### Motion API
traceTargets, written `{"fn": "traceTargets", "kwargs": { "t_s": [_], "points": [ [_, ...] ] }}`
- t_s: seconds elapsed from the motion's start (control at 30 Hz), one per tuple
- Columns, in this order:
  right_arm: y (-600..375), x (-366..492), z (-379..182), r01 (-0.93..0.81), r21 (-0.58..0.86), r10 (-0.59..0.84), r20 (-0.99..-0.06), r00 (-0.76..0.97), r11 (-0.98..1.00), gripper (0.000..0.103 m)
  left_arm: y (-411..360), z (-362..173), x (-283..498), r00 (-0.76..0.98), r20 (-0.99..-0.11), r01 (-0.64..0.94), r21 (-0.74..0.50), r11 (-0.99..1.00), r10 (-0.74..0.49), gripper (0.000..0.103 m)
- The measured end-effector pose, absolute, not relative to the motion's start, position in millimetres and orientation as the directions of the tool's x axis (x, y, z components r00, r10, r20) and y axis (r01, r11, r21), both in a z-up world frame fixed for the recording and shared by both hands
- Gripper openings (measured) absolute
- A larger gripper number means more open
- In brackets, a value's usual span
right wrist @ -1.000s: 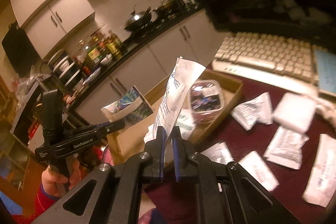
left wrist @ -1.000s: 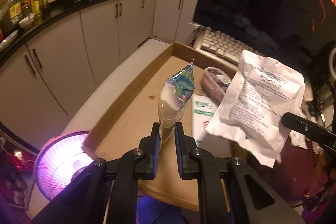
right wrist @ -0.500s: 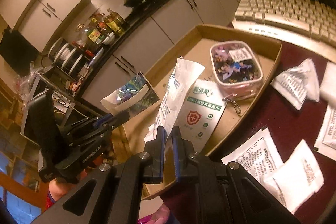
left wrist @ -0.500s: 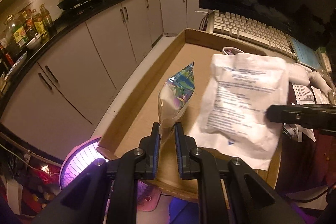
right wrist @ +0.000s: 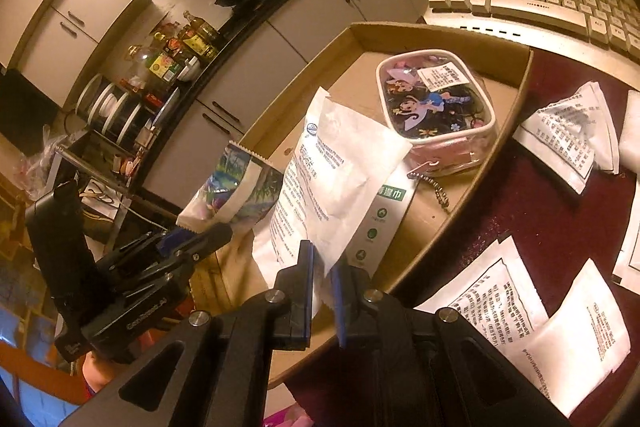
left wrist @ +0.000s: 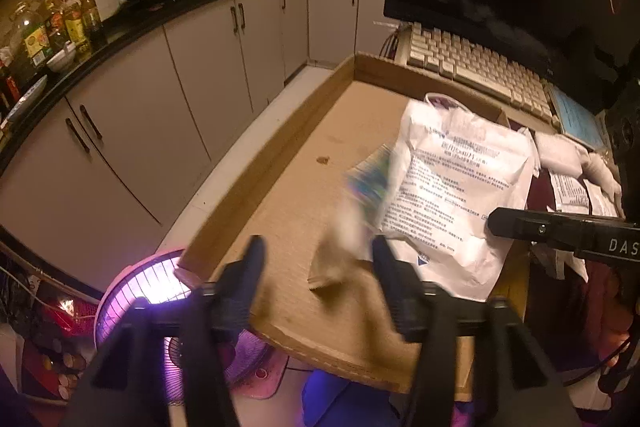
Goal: Organize soft objects
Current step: 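Carry both packets to the tray and release the foil packet from the left gripper, then drop the white paper packet into the tray with the right gripper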
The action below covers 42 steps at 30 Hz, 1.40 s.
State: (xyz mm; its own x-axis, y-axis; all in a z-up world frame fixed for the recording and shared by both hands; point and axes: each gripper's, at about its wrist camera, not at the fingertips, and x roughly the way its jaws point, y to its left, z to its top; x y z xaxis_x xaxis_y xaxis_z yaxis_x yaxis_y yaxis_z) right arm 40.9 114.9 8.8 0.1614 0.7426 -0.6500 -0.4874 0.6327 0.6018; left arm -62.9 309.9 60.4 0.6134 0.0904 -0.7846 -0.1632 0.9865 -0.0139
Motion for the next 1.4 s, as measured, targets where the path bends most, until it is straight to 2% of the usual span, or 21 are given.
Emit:
{"fn": "traceTargets", "kwargs": {
  "t_s": [0.07,0.2,0.33,0.43,0.53,0.6,0.77,0.97,1.4],
  "points": [
    [113,40,11,-0.488,0.601,0.743,-0.648,0.166,0.633,0.012,310,66,-65,0.629,-0.771,-0.168,-0.013,0.986,0.097,0.068],
    [112,39,11,-0.491,0.592,0.737,-0.653,0.173,0.639,0.025,310,74,-68,0.646,-0.754,-0.181,-0.001,0.984,0.118,0.068],
    [118,36,9,-0.505,0.581,0.732,-0.662,0.163,0.638,0.025,309,78,-71,0.654,-0.747,-0.180,-0.005,0.984,0.116,0.069],
    [121,34,8,-0.507,0.590,0.737,-0.660,0.145,0.628,0.025,308,80,-73,0.659,-0.744,-0.178,-0.008,0.984,0.113,0.075],
    [116,32,13,-0.504,0.604,0.750,-0.645,0.146,0.618,0.042,307,81,-75,0.667,-0.738,-0.178,-0.021,0.984,0.105,0.079],
    [108,26,24,-0.509,0.590,0.747,-0.641,0.176,0.627,0.063,306,84,-75,0.673,-0.733,-0.175,-0.033,0.984,0.095,0.080],
    [76,14,43,-0.511,0.569,0.744,-0.621,0.247,0.644,0.070,296,90,-74,0.690,-0.721,-0.155,-0.059,0.986,0.066,0.085],
    [13,15,43,-0.403,0.591,0.714,-0.606,0.350,0.699,0.088,270,96,-69,0.698,-0.716,-0.092,-0.073,0.993,0.012,0.089],
    [-101,4,34,-0.186,0.597,0.600,-0.632,0.491,0.781,0.090,175,101,-51,0.682,-0.718,0.150,-0.048,0.988,-0.138,0.091]
  ]
}}
